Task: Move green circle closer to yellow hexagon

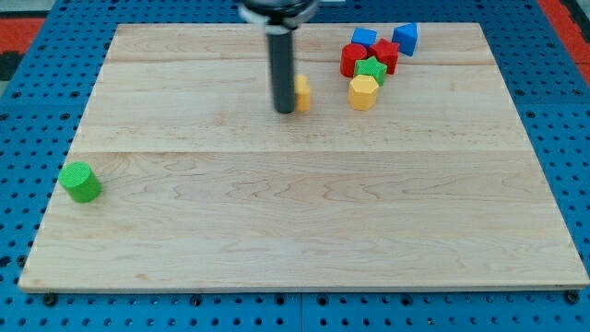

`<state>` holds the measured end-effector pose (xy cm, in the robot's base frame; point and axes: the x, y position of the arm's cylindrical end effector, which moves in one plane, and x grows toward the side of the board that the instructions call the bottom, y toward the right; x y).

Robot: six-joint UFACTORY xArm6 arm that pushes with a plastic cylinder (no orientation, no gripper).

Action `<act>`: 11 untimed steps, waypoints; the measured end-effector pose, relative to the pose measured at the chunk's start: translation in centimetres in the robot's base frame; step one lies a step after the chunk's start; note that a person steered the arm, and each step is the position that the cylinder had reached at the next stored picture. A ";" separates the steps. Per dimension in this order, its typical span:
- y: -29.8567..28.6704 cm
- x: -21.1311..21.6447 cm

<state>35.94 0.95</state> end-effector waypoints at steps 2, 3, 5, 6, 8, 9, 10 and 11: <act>2.2 -1.4; -2.0 3.8; -7.6 11.0; -10.9 12.8; -14.2 14.6; -16.3 15.2; -17.3 17.9; -20.4 22.0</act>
<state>57.98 -19.45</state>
